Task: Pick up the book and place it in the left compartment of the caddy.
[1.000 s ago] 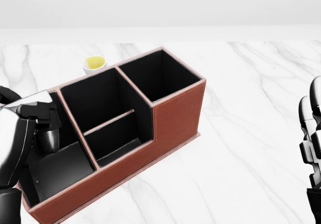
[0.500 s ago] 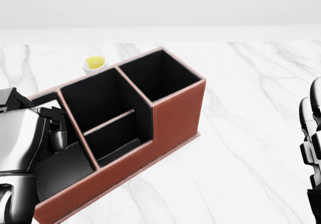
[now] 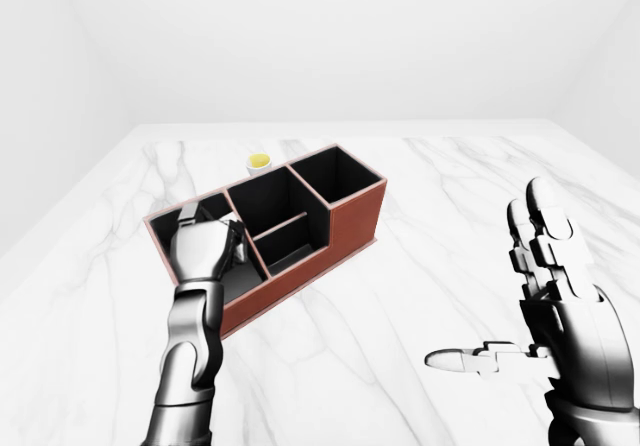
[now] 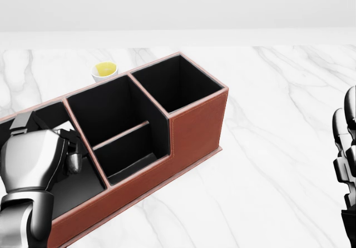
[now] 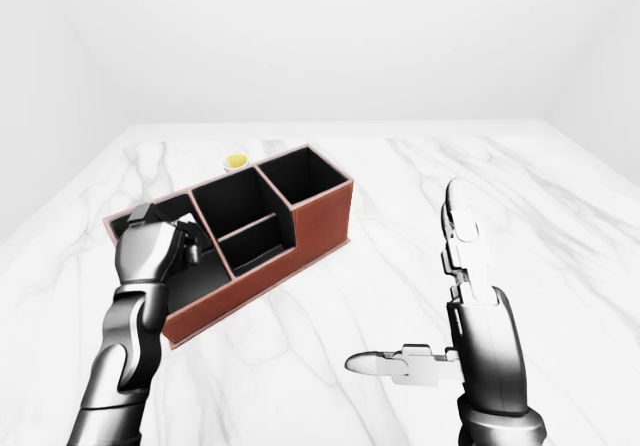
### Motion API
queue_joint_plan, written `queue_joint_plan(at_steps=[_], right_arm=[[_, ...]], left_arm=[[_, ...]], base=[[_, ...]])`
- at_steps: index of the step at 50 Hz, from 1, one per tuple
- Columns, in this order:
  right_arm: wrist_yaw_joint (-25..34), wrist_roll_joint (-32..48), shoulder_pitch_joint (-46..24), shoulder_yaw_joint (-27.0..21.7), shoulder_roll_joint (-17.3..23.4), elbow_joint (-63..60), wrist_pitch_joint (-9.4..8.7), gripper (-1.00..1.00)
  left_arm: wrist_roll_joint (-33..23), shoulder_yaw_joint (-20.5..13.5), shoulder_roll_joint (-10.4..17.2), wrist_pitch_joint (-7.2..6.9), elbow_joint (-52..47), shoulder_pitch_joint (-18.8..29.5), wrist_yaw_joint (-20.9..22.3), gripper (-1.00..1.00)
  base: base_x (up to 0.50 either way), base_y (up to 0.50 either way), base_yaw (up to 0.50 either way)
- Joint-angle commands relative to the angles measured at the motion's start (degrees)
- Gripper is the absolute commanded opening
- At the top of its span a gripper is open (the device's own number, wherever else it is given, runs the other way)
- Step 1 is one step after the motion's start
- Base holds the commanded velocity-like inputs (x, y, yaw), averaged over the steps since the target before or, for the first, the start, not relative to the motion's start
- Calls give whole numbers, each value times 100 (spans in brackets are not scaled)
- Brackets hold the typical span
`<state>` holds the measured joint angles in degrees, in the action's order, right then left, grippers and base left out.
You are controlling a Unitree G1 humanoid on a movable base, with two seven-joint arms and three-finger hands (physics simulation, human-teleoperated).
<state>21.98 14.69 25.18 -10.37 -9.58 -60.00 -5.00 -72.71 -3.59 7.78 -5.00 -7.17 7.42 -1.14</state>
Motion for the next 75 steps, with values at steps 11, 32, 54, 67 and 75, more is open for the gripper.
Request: queue_joint_plan(at_steps=[11, 32, 54, 67, 75], right_arm=[[37, -35, 28, -53, -31, 0, 0, 100], [35, 23, 5, -10, -39, 0, 0, 100], [-81, 62, -34, 143, 85, 0, 0, 100], [-85, 27, 14, 118, 82, 0, 0, 100], [-62, 44, 14, 113, 57, 0, 0, 100]], left_arm=[[-576, 46, 298, 0, 1691, 620, -837, -100], [-522, 118, 472, 0, 2390, 764, -1050, -100], [-1269, -253, -108, 0, -1744, -762, 124, 100], [-1383, -429, -331, 0, -2731, -1063, 434, 100], [-1344, -603, -514, 0, -3534, -1417, 602, 100]], base=[[0, 0, 0], [0, 0, 0], [0, 0, 0], [0, 0, 0], [0, 0, 0]])
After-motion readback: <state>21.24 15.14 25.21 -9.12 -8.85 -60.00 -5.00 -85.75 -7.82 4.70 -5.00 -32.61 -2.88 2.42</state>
